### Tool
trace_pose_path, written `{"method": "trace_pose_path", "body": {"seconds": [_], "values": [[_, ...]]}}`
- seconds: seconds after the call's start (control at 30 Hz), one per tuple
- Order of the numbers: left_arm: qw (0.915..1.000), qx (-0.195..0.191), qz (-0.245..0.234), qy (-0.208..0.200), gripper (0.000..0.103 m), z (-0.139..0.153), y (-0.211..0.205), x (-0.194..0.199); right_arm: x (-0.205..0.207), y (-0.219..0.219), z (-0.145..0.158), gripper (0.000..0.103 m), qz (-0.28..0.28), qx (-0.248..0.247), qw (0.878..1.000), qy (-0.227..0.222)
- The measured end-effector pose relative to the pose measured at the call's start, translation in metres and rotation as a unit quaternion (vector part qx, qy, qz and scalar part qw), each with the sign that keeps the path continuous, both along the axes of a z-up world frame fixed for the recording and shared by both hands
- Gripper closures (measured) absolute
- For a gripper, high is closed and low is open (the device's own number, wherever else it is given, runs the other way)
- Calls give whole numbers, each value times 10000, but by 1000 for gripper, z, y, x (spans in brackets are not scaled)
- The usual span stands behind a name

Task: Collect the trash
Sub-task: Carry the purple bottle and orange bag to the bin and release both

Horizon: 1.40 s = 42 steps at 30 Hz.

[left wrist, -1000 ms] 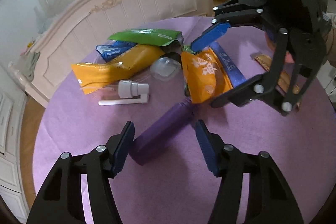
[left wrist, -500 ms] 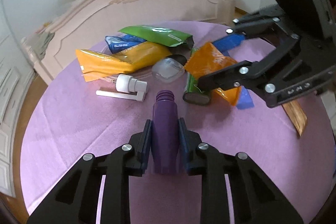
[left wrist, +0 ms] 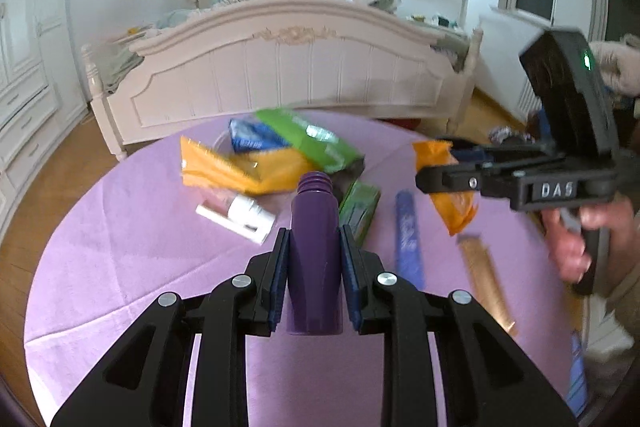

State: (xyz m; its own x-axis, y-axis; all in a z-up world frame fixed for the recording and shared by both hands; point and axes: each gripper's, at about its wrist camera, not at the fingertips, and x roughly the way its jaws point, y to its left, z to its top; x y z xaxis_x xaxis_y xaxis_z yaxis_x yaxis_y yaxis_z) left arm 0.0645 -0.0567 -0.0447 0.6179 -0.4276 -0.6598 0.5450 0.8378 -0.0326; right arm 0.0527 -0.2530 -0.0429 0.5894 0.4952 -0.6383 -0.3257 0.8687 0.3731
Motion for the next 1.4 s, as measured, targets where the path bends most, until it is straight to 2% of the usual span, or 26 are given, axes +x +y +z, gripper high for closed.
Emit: {"method": "trace_pose_path", "body": {"seconds": [0.23,0.5,0.7,0.97,1.2,1.4], "values": [[9996,-174,-226,12,78,12,-55,1,-17,-57,7,56,-718,281,9970,-97],[9952,-308,-925,3,78,15,-142,-2,-34,-141,0,56,-1623,444,9857,-48],[9904,-383,-1302,276,78,1,-194,4,-43,-191,-20,56,-2126,541,9756,98],[9827,-288,-1740,571,78,-13,-254,10,-46,-234,-52,56,-2554,698,9636,361],[9756,-164,-2036,806,78,-28,-291,12,-49,-268,-79,56,-2858,916,9521,592],[9721,-78,-2099,1049,78,-43,-308,19,-55,-291,-99,56,-3034,1057,9437,790]]}}
